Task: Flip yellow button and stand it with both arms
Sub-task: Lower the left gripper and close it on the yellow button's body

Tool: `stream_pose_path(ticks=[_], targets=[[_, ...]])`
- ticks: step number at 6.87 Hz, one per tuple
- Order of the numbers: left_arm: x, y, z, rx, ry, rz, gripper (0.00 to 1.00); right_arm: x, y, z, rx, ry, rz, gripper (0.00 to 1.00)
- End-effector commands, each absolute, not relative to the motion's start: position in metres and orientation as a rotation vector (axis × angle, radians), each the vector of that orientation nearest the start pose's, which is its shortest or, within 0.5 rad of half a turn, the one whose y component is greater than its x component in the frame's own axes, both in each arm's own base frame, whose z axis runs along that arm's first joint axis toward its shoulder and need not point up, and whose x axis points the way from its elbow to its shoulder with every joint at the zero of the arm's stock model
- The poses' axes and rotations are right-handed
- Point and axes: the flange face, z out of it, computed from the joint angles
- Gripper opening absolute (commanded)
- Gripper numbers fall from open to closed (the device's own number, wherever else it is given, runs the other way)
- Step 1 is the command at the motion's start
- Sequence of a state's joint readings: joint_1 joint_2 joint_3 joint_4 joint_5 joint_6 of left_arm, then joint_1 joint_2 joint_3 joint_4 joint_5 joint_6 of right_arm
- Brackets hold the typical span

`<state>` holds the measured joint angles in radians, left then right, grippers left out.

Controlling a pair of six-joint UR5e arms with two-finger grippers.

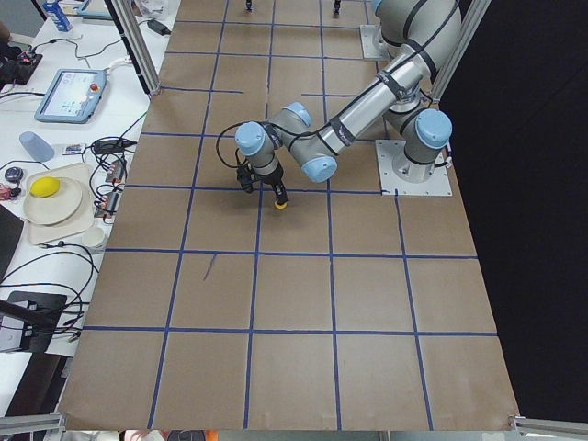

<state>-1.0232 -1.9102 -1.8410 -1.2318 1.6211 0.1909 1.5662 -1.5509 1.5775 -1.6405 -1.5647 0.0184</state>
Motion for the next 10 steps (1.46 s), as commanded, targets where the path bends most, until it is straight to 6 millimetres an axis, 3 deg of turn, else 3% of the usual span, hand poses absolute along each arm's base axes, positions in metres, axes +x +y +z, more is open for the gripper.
stream_pose_path(ticks=[1,3,4,5,7,9,10], targets=[[0.168,-0.521,0.217,-0.535,3.112,0.432,0.81,0.132,-0.505,0.482,0.036,3.134,-0.067,1.0],[0.169,-0.521,0.218,-0.524,3.11,0.429,0.69,0.132,-0.505,0.482,0.036,3.134,-0.07,1.0],[0.172,-0.519,0.218,-0.511,3.078,0.447,0.56,0.132,-0.505,0.482,0.036,3.134,-0.067,1.0],[0.174,-0.518,0.219,-0.506,3.066,0.452,0.42,0.132,-0.505,0.482,0.036,3.134,-0.065,1.0],[0.171,-0.515,0.217,-0.505,3.071,0.491,0.03,0.132,-0.505,0.482,0.036,3.134,-0.062,1.0],[0.169,-0.515,0.233,-0.515,3.081,0.45,0.02,0.132,-0.504,0.482,0.036,3.134,-0.062,1.0],[0.155,-0.52,0.251,-0.539,3.134,0.368,0.03,0.132,-0.504,0.482,0.036,3.134,-0.065,1.0]])
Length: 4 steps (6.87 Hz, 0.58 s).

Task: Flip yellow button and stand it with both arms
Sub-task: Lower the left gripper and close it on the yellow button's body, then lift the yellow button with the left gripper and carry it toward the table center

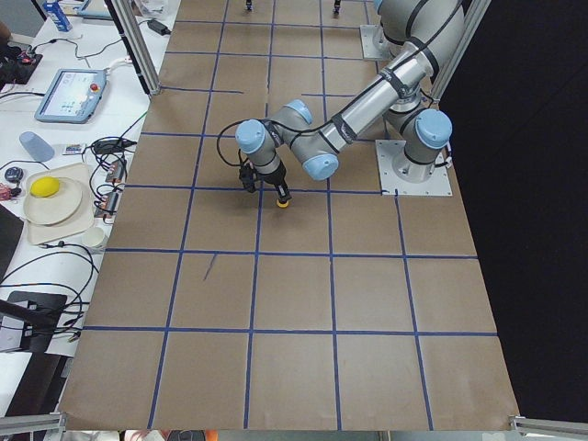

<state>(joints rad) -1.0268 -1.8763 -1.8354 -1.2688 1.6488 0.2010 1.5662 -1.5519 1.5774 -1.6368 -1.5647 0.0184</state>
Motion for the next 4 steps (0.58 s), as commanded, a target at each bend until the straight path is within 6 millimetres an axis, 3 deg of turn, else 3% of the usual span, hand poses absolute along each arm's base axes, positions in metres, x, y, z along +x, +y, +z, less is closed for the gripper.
stream_pose_path(ticks=[1,3,4], targets=[[0.136,-0.519,0.261,-0.668,3.209,0.394,0.04,0.132,-0.505,0.482,0.036,3.134,-0.062,1.0],[0.064,-0.529,0.302,-0.855,3.407,0.446,0.03,0.132,-0.505,0.482,0.036,3.134,-0.062,1.0],[0.01,-0.536,0.329,-1.05,3.49,0.545,0.03,0.132,-0.505,0.482,0.036,3.134,-0.062,1.0]])
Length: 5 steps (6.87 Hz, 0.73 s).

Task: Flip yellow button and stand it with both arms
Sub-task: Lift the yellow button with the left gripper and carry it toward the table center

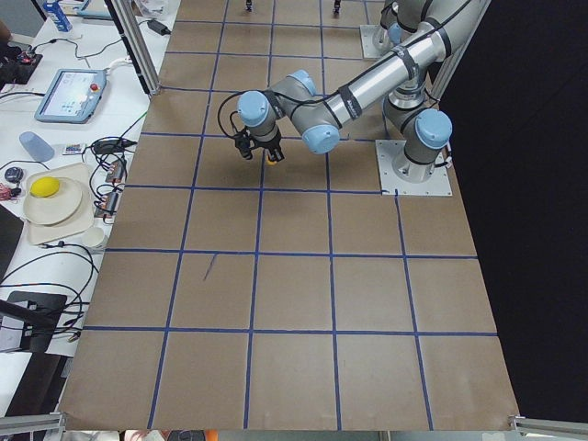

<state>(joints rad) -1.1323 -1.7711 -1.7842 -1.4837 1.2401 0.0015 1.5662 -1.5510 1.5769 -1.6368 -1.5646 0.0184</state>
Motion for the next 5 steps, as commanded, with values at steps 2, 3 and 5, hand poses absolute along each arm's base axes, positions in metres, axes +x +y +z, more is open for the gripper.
stream_pose_path(ticks=[2,3,5], targets=[[-0.077,-0.541,0.36,-1.374,3.622,0.788,0.03,0.131,-0.505,0.481,0.038,3.134,-0.06,1.0],[-0.117,-0.533,0.371,-1.485,3.661,0.957,0.03,0.132,-0.504,0.481,0.036,3.134,-0.058,1.0],[-0.17,-0.515,0.383,-1.702,3.624,1.323,0.03,0.131,-0.505,0.481,0.038,3.134,-0.058,1.0]])
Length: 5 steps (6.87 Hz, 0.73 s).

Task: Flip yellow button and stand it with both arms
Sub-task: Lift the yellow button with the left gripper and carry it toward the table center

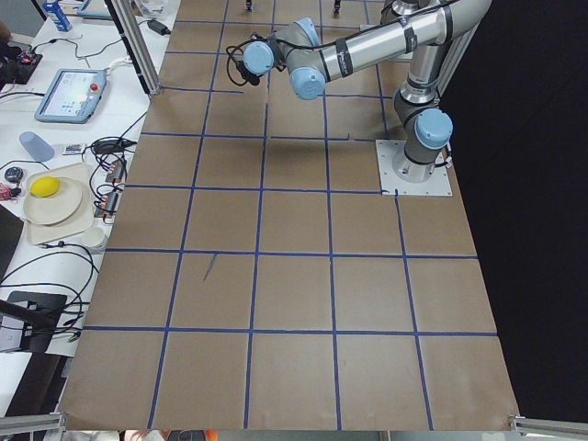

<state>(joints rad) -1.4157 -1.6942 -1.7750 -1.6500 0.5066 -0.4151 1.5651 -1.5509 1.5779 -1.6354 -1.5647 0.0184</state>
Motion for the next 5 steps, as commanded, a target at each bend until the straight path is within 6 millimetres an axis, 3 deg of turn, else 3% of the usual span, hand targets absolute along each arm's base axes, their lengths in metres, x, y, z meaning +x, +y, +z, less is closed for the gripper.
stream_pose_path(ticks=[1,3,5], targets=[[-0.179,-0.511,0.392,0.837,-1.679,-0.669,0.03,0.131,-0.505,0.481,0.038,3.134,-0.06,1.0],[-0.205,-0.492,0.406,0.806,-1.606,-0.707,0.03,0.13,-0.505,0.481,0.041,3.134,-0.058,1.0],[-0.208,-0.493,0.408,0.799,-1.573,-0.711,0.03,0.132,-0.505,0.482,0.036,3.134,-0.062,1.0]])
